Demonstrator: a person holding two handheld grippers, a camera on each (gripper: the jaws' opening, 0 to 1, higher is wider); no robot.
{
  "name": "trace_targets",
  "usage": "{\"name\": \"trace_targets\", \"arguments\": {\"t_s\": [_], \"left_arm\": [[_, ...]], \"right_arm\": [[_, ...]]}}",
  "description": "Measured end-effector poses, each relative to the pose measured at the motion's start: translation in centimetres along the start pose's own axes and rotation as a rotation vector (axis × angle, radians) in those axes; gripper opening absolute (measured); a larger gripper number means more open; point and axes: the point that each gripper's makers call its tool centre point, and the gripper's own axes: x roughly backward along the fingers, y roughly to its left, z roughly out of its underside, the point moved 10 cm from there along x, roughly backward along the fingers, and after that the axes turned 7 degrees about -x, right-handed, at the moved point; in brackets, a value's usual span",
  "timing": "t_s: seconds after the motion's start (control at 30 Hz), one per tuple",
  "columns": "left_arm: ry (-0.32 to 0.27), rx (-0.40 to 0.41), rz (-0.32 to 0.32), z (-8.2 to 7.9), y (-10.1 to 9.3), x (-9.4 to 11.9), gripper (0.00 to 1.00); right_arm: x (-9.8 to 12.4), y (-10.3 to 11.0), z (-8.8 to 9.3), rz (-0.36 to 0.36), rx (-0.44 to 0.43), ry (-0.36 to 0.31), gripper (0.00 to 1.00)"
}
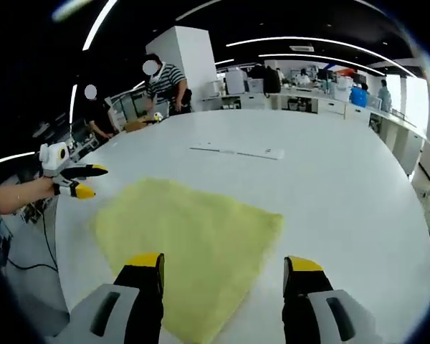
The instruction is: Fold the garment on the visible template until the final outline fits inside the template.
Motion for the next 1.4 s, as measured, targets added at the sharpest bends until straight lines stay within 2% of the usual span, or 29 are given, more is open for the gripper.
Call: {"name": "trace_targets", "arguments": {"t_s": [0.33,0.5,0.8,0.9,1.03,1.2,1.3,1.4], "left_arm": [[0.022,0.036,0.031,2.2,-2.5,1.9,0.48],[0.037,0.085,0.007,4.0,-3.7,2.7,0.41],[0.043,0.150,-0.016,6.0,-4.8,2.9,0.30],[0.040,0.201,-0.012,6.6,-5.1,2.8,0.24],[0.029,0.230,0.000,7.3,-5.6,2.6,0.17],[0.023,0.270,0.005,7.6,-6.0,2.3,0.15],[0.023,0.267,0.007,7.7,-6.1,2.2,0.13],[0.021,0.259,0.012,7.6,-6.3,2.0,0.10]], "right_arm": [[2.0,1.0,4.0,-0.011,0.007,0.041,0.55],[2.5,1.4,5.8,-0.004,0.000,0.046,0.46],[2.3,1.7,7.7,0.005,-0.007,0.021,0.32],[1.9,1.4,8.3,0.010,-0.013,0.020,0.28],[1.6,1.1,9.2,0.017,-0.033,0.009,0.22],[1.4,0.9,10.0,0.027,-0.036,0.024,0.12],[1.6,0.9,9.8,0.014,-0.079,-0.021,0.09],[1.6,0.9,9.9,0.019,-0.075,-0.021,0.07]]}}
